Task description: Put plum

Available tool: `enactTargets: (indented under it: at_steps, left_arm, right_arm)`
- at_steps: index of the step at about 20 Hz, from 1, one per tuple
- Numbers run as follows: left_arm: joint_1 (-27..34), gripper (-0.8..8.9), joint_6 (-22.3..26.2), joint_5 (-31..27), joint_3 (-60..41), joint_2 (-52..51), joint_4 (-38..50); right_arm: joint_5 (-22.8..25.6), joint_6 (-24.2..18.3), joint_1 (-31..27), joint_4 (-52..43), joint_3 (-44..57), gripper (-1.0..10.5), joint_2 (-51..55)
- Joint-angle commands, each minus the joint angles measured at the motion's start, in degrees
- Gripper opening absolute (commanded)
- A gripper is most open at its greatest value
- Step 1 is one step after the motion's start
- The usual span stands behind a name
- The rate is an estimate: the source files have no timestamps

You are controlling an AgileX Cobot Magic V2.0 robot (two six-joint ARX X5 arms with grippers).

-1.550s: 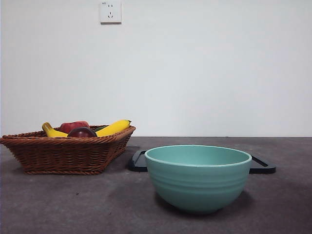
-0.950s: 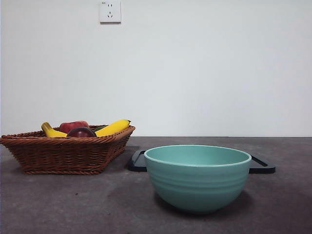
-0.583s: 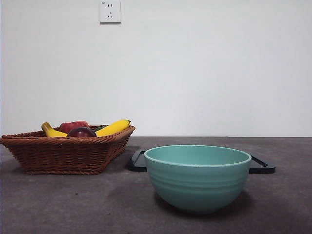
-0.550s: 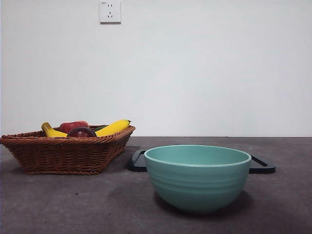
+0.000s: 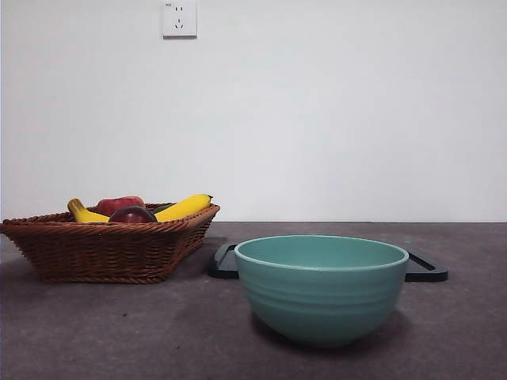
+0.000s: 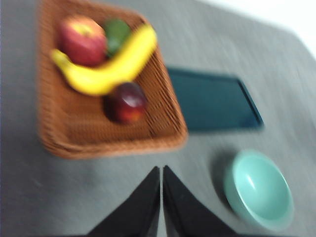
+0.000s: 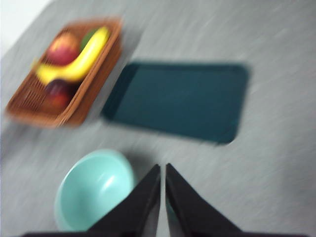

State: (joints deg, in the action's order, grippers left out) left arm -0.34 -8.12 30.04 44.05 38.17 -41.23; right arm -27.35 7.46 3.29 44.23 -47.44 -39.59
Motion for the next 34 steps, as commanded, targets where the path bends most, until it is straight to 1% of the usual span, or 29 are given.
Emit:
enactTargets:
  at_steps: [1,5,8,12,13,14,15,16,17,18,19,25,29,31,34]
  left_arm:
    - [-2.3,0.09,5.6,2.0,4.6,3.8,-3.2]
    - [-7.7,0.09,7.8,2.7,9.2,8.4,-7.9]
    - [-11.0,0.09,7.9,2.6,9.4,9.3,-8.2]
    - [-11.5,0.10,7.7,2.6,9.4,9.3,-8.0]
    - [-11.5,0.42,7.4,2.6,9.4,9.3,-8.0]
    - [-11.5,1.11,7.3,2.6,9.4,9.3,-8.1]
    - [-11.5,2.27,7.0,2.6,9.4,9.3,-8.1]
    - [-11.5,3.32,6.8,2.6,9.4,9.3,-8.0]
    - [-11.5,4.18,6.7,2.6,9.4,9.3,-8.0]
    - [-11.5,4.57,6.2,2.6,9.4,9.3,-8.0]
    - [-11.5,4.77,6.0,2.6,9.4,9.3,-8.0]
    - [-11.5,4.72,5.6,1.9,9.4,9.3,-7.8]
    - [-12.5,4.72,4.4,-2.4,10.7,10.4,-6.7]
    - [-13.3,4.70,4.0,-6.5,13.1,12.8,-6.8]
    - [-15.0,4.68,4.0,-10.5,18.1,18.1,-7.0]
  right_arm:
    - [-1.6,-4.5,1.8,3.3,-4.3,0.1,-4.1]
    - [-1.6,-8.2,5.5,8.4,-8.4,0.1,-8.7]
    - [-1.5,-8.7,7.4,8.9,-8.7,0.1,-9.4]
    - [-1.4,-9.0,7.7,8.9,-8.7,0.1,-9.4]
    - [-1.4,-9.0,7.7,8.9,-8.7,0.1,-9.4]
    - [-1.3,-9.0,7.7,8.9,-8.7,0.6,-9.4]
    - [-1.3,-8.9,7.7,8.9,-8.7,1.6,-9.4]
    - [-1.1,-8.3,7.7,8.9,-8.7,2.9,-9.4]
    - [-1.1,-7.8,7.7,8.9,-8.7,3.9,-9.4]
    - [-1.1,-7.8,7.7,8.9,-8.7,4.3,-9.4]
    - [-1.2,-7.9,7.7,8.9,-8.7,4.3,-9.4]
    - [-1.2,-7.8,7.7,8.9,-8.7,4.3,-9.4]
    - [-1.2,-7.8,7.7,8.9,-8.7,4.3,-9.4]
    - [-1.2,-7.8,7.7,8.8,-8.7,4.3,-9.4]
    - [-1.2,-7.8,7.7,8.8,-8.7,4.3,-9.4]
